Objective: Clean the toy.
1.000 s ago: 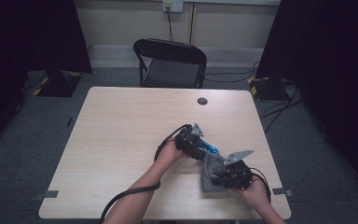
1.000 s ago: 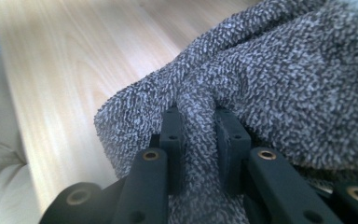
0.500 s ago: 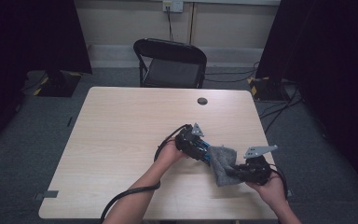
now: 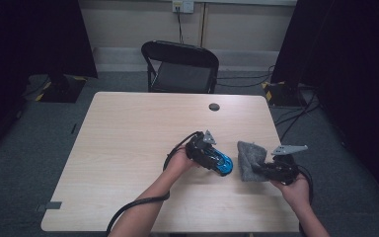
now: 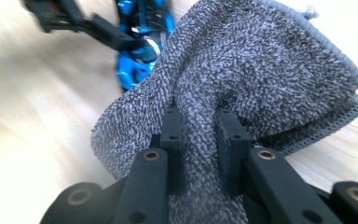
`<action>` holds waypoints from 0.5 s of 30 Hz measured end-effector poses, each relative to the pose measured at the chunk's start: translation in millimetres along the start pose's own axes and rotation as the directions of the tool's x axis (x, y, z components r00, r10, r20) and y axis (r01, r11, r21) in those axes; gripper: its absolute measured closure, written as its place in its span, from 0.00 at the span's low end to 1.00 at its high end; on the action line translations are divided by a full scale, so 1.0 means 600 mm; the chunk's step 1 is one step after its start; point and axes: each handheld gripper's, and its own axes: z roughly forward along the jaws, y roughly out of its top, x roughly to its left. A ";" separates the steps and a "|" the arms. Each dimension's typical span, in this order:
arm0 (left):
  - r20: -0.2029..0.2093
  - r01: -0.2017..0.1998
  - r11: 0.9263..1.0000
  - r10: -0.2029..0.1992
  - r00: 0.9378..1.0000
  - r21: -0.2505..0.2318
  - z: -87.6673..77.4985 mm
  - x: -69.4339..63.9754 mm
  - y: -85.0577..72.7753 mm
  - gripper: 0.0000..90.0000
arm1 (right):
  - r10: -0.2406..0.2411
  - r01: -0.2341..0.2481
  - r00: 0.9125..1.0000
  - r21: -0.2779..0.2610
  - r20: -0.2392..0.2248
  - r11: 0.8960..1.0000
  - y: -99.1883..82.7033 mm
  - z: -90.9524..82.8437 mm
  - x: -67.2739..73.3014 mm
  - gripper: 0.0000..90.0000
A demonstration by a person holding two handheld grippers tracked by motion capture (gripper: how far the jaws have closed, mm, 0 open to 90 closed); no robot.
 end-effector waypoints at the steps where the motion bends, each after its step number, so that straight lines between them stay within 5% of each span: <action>1: 0.001 -0.002 1.000 0.002 1.000 0.001 0.000 0.000 0.000 0.19 | 0.009 -0.009 1.000 0.004 0.006 1.000 -0.001 0.003 -0.003 0.84; 15: 0.006 -0.006 1.000 0.006 1.000 -0.001 0.001 -0.003 0.002 0.20 | -0.011 0.006 0.997 0.063 0.079 0.998 0.005 0.056 -0.013 0.84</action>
